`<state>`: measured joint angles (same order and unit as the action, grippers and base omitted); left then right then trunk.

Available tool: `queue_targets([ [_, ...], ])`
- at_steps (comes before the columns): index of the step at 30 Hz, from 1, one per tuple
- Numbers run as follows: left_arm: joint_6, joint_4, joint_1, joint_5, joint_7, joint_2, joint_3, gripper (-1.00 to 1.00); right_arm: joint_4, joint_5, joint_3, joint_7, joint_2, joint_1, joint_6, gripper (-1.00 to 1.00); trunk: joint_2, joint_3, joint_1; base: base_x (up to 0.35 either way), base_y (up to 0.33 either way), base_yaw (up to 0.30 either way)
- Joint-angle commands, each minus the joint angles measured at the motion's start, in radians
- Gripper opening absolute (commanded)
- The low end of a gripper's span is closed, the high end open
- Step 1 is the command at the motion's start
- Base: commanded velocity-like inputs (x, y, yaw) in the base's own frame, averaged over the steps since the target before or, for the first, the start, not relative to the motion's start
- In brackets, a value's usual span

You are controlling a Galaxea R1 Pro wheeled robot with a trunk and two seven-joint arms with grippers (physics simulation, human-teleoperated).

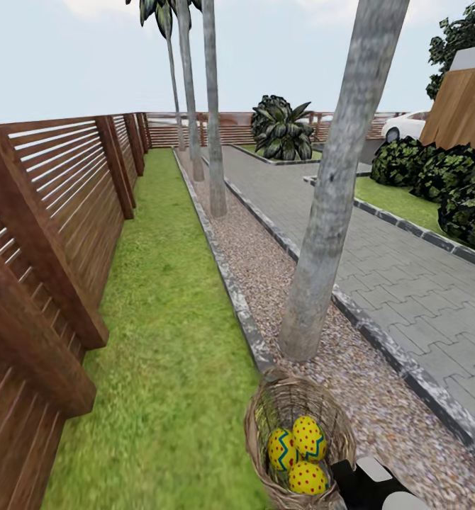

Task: Take the three Easter eggs out of the wicker basket on the lawn in the garden, then place them on the lawn next to a single tree (choose any tree) so that all three eggs are next to the same tree and none are left in the basket.

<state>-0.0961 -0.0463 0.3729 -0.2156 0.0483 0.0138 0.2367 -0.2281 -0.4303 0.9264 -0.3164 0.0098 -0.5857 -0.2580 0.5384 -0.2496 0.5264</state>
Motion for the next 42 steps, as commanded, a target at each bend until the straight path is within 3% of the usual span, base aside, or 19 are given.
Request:
queue_targets([
  [1, -0.007, -0.002, 0.000, -0.008, 0.002, 0.000, 0.003, 1.00, -0.004, -0.015, -0.003, -0.007, 0.001, 0.000, -0.004, -1.00, 0.002, -0.003, 0.000, 0.000, 0.000, -0.209],
  [42, -0.008, -0.003, 0.000, -0.007, -0.002, 0.000, 0.001, 1.00, -0.002, -0.015, -0.003, -0.007, 0.001, 0.002, -0.004, -1.00, 0.002, -0.047, 0.000, 0.003, 0.032, -0.193],
])
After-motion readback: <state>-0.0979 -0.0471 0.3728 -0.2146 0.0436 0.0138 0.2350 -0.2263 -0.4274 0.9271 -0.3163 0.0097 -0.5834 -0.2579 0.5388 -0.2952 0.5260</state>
